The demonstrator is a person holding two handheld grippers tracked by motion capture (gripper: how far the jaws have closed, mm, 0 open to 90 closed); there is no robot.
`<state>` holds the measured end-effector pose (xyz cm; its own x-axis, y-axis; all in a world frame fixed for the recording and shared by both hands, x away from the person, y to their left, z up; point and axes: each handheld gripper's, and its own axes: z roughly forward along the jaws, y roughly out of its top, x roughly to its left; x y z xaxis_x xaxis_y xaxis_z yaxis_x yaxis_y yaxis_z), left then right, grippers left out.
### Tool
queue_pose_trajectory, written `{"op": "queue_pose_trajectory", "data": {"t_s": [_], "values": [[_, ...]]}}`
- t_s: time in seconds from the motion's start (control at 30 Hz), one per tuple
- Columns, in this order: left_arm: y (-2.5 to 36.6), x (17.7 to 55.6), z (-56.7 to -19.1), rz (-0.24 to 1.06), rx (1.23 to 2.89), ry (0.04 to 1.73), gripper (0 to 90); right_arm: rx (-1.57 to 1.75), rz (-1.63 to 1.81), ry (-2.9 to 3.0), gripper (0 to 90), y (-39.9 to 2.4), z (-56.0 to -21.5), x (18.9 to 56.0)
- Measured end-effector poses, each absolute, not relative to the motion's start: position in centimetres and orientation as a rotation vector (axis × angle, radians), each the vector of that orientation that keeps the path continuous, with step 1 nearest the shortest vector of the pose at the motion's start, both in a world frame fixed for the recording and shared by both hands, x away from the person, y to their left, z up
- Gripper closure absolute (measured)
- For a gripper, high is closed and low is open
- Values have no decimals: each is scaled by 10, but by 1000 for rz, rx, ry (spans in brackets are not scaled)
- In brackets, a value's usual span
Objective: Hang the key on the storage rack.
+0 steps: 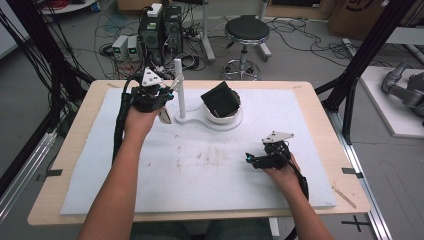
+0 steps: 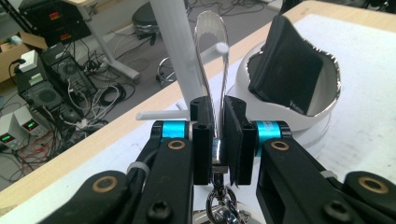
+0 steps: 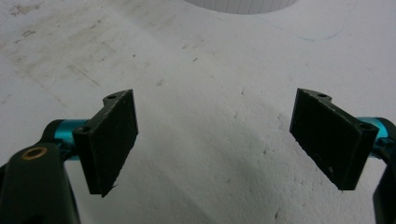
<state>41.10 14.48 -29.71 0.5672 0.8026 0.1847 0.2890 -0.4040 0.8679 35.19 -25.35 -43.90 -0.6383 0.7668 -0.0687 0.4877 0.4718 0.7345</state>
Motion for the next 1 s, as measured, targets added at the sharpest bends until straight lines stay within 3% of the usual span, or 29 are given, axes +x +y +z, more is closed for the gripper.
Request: {"op": "queue_pose_trajectory", "data": {"t_s": [0.3, 0.4, 0.5, 1.0], "values": [[148, 416, -307, 768, 1971, 906, 807, 1055, 984, 2332, 153, -256, -439, 351], [148, 415, -306, 808, 1959, 923, 682, 1057, 982, 2328, 153, -257, -440, 350], [150, 414, -305, 804, 1955, 931, 619, 1058, 981, 2327, 153, -256, -439, 350], [164, 394, -334, 643, 1975, 940, 447, 1048, 987, 2334, 152, -255, -440, 352]]}}
